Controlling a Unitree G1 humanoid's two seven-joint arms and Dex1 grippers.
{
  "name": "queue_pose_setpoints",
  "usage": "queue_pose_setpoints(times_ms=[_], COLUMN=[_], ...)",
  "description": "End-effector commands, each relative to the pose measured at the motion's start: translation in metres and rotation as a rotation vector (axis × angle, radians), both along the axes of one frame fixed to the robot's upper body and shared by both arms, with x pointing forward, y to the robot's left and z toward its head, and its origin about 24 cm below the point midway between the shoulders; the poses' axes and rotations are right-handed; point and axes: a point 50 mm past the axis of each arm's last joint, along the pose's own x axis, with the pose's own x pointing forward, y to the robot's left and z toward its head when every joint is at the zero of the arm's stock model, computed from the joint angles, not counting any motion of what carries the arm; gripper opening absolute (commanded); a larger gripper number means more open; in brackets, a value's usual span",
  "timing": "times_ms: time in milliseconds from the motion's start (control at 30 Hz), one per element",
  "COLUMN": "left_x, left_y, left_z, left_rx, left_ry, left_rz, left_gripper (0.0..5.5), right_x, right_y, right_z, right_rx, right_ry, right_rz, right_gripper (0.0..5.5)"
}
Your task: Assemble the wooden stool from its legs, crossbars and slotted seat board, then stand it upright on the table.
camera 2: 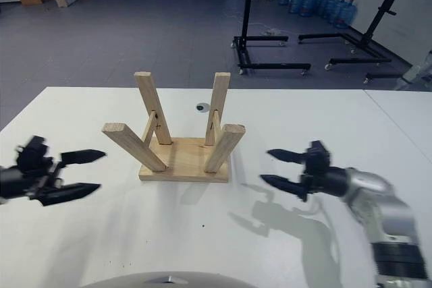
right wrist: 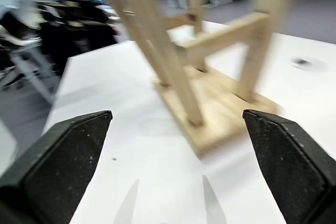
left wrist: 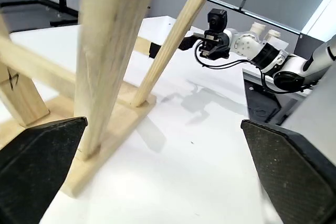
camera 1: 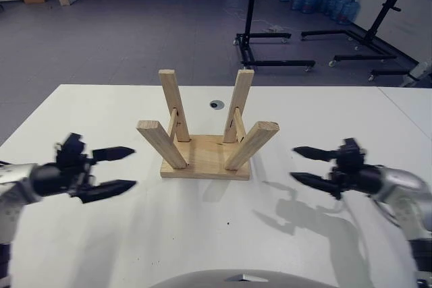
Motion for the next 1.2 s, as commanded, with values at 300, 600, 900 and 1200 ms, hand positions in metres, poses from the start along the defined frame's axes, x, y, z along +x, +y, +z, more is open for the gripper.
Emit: queue_pose_setpoints(times_ms=[300,600,900,1200], left_x=[0.04,0.035,0.04,0.042], left_y=[-0.036,-0.047,-0.044,-0.048], left_z=[0.024,0.004,0.007,0.016], left_rx=[-0.069,-0.101,-0.126,-0.155], left_ry=[-0.178,-0.143,-0.126,-0.026], left_rz=[0.028,0.008,0.038,0.029], left_gripper=[5.4,4.72,3.28,2.12], right_x=[0.026,0.031,0.035,0.044], right_y=[0.047,0.065,0.064,0.064], right_z=[0.028,0.027,0.03,0.04], right_rx=[0.073,0.099,0.129,0.208], right_ry=[-0.198,-0.205,-0.185,-0.046], right_rz=[0.064,0.092,0.088,0.067], right_gripper=[4.6,3.83,2.14,1.38])
